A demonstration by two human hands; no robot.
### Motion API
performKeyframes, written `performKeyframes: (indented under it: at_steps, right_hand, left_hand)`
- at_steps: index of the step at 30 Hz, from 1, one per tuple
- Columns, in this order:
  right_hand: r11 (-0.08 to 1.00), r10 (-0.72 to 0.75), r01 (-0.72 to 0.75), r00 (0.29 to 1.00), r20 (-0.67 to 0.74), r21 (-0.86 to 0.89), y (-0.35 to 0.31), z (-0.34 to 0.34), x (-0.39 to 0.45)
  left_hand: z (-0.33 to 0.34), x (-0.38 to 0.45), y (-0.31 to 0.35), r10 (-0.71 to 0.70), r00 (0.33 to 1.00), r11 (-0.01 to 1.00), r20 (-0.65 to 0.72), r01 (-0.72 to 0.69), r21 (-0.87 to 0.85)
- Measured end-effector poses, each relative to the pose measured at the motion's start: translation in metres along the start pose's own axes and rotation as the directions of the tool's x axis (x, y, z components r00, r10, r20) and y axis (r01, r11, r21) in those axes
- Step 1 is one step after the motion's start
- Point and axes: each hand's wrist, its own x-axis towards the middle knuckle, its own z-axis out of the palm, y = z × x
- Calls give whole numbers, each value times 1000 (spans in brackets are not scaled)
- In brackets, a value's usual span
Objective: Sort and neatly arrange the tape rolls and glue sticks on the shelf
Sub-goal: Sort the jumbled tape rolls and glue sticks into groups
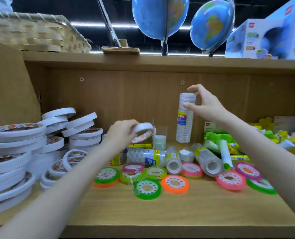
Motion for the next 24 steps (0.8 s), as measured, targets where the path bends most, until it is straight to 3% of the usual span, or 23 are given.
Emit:
performKeyframes:
  at_steps: [3, 7, 11, 14, 19, 21, 24]
  right_hand:
    - [974, 39, -33, 999, -20, 223, -8, 0, 1]
    - [933, 24, -34, 999, 32, 357, -26, 12, 4]
    - [963, -108, 91, 993, 55, 254, -47, 42, 6]
    - [977, -198, 181, 965, 170, 113, -59, 70, 4]
    - [986, -145, 110, 940, 309, 128, -67, 98, 4]
    - [978, -80, 9, 938, 339, 208, -74, 100, 9]
    - [960, 0, -127, 892, 453, 250, -82, 107, 14]
  left_hand:
    - [-29, -8, 4, 35, 988, 993, -148, -51, -107]
    - [-51, -46, -4, 66, 985, 995, -159, -77, -69]
    - [-58, -88, -24, 100, 988, 995, -116, -99, 16]
    - [-54, -113, -46, 109, 992, 993, -70, -107, 42]
    - [-42, -129, -70, 226, 974, 967, 9, -226, 115]
    - [-41, -130, -68, 173, 983, 976, 66, -180, 121]
    - [-42, -131, -53, -33, 986, 992, 166, 11, 128]
